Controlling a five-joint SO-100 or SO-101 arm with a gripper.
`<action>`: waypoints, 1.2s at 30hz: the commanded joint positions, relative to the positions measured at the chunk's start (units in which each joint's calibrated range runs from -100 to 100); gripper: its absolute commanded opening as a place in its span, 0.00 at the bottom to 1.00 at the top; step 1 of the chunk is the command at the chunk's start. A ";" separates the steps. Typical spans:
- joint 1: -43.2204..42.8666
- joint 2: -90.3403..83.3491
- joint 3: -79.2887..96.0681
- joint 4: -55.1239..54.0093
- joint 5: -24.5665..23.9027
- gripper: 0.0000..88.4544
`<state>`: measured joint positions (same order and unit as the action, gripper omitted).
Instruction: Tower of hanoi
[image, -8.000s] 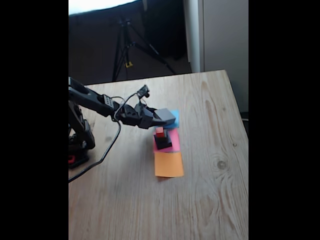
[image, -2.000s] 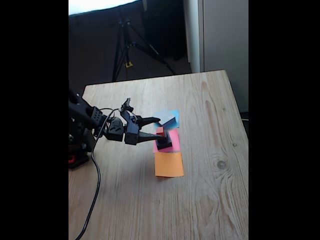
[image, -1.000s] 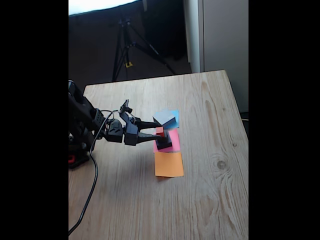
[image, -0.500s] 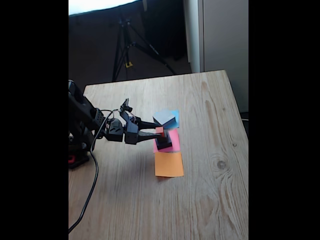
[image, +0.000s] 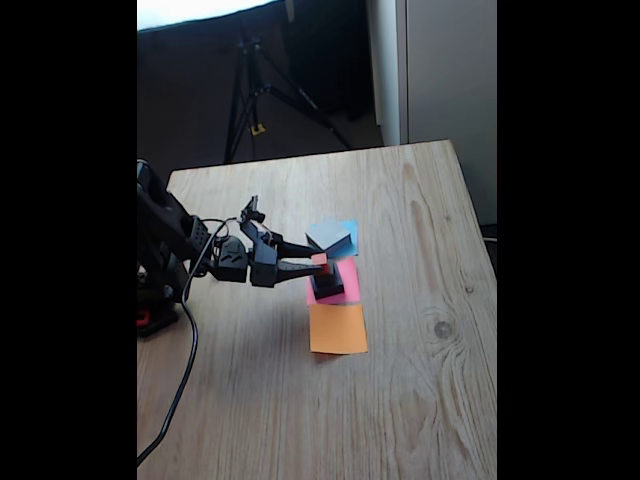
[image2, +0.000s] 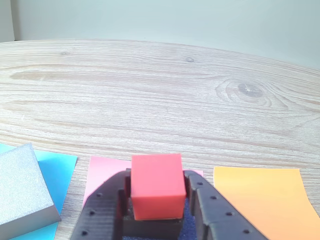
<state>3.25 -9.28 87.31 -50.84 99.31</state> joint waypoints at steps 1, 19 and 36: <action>-0.62 -0.03 -1.22 -0.92 0.69 0.06; -2.12 -7.53 -8.49 12.27 0.69 0.05; -8.23 -19.49 -62.22 86.82 -8.34 0.04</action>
<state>-2.84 -25.78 43.42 14.65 92.19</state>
